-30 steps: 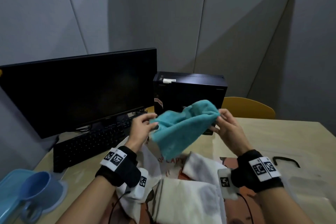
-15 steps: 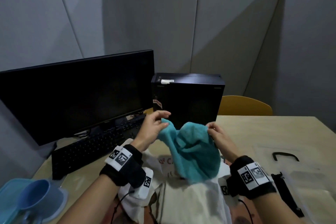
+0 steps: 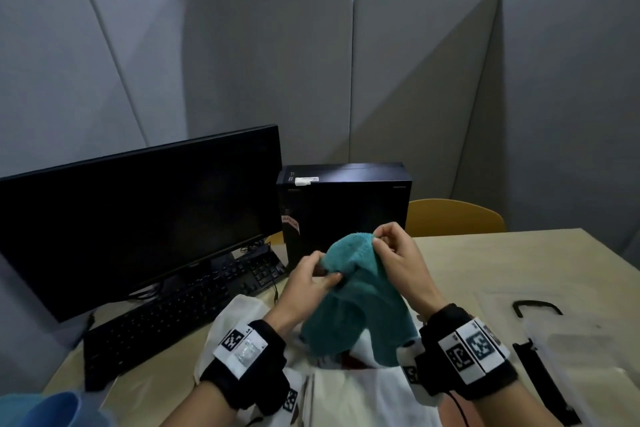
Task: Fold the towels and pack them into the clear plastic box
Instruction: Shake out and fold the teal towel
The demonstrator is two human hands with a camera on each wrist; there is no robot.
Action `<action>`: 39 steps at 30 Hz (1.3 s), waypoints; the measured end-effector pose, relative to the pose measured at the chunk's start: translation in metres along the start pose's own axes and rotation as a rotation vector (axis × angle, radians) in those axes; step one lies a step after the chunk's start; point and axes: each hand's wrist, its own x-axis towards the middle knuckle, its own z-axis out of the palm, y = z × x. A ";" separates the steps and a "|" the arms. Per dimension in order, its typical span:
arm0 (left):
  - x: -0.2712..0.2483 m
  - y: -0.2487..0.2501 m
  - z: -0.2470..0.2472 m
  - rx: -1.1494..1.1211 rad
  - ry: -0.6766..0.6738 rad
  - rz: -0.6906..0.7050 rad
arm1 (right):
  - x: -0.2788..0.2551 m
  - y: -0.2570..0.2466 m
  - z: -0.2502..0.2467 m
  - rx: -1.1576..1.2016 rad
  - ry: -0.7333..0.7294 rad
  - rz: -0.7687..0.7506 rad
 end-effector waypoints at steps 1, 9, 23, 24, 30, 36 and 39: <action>-0.002 0.002 -0.001 -0.056 0.004 0.009 | -0.001 -0.002 -0.002 0.006 -0.043 -0.008; -0.010 0.031 0.005 -0.326 -0.059 0.124 | -0.002 0.005 -0.004 -0.275 -0.386 -0.019; -0.015 0.005 0.016 -0.040 -0.284 -0.145 | 0.000 0.015 -0.026 -0.045 -0.238 0.025; -0.014 0.009 0.013 -0.060 -0.261 -0.122 | 0.001 0.014 -0.026 -0.045 -0.235 0.010; -0.010 0.035 0.009 -0.411 -0.041 0.032 | 0.001 -0.002 -0.029 -0.383 -0.673 -0.004; -0.025 0.017 0.028 -0.269 -0.450 -0.149 | 0.017 -0.032 -0.054 0.245 -0.394 0.086; -0.023 0.008 0.020 -0.316 -0.456 -0.148 | 0.027 -0.041 -0.078 0.451 -0.265 0.103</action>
